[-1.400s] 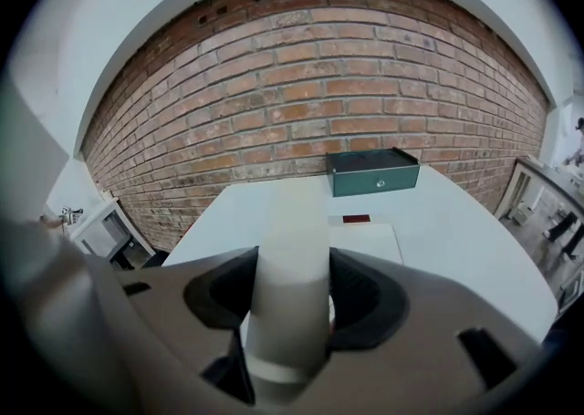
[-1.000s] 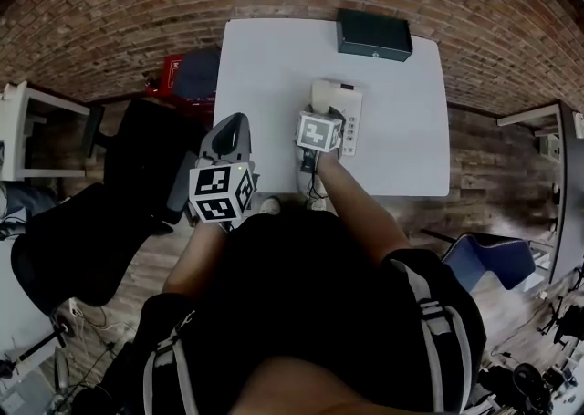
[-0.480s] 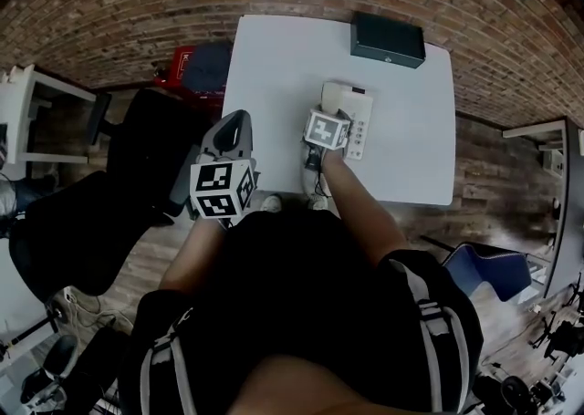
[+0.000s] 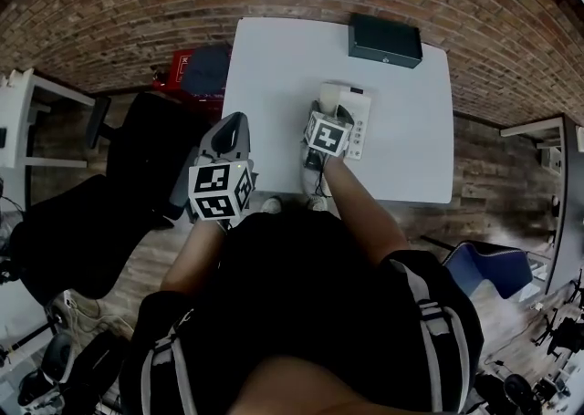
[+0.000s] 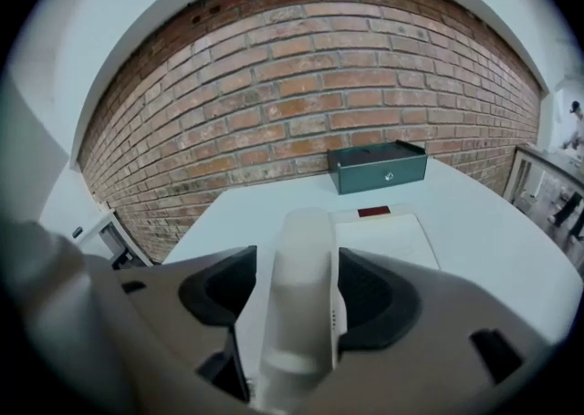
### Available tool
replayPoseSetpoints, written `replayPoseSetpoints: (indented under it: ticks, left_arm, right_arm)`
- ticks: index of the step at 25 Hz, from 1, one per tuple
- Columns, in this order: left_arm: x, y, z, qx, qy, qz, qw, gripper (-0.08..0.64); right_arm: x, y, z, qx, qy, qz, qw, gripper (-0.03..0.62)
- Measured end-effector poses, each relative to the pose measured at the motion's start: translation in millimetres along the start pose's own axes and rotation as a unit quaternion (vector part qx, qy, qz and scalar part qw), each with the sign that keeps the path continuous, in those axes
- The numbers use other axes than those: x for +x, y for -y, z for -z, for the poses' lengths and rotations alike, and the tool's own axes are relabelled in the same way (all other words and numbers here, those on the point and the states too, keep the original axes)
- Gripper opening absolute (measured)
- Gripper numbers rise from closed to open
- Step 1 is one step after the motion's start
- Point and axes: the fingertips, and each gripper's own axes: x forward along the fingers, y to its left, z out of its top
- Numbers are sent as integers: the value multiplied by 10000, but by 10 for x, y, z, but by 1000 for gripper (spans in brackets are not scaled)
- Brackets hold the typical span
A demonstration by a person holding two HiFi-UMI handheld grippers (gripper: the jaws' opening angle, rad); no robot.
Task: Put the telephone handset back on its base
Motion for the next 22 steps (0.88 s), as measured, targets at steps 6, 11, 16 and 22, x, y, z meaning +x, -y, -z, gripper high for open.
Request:
replayPoseSetpoints:
  ticks: [6, 11, 16, 22]
  left_arm:
    - [10, 121, -48, 14, 107, 166, 9998, 12]
    - [51, 223, -121, 22, 240, 328, 9992, 12]
    - [102, 381, -202, 57, 340, 530, 9980, 12]
    - [188, 608, -200, 142, 328, 749, 9966, 12]
  right_arm:
    - [-383, 55, -501, 275, 1084, -270, 9934, 235]
    - [-1136, 102, -1199, 93, 2484, -535, 9671, 26]
    - [-1821, 37, -1562, -315, 3222, -859, 9423, -1]
    - [-2245, 130, -1530, -687, 3311, -850, 9372, -2]
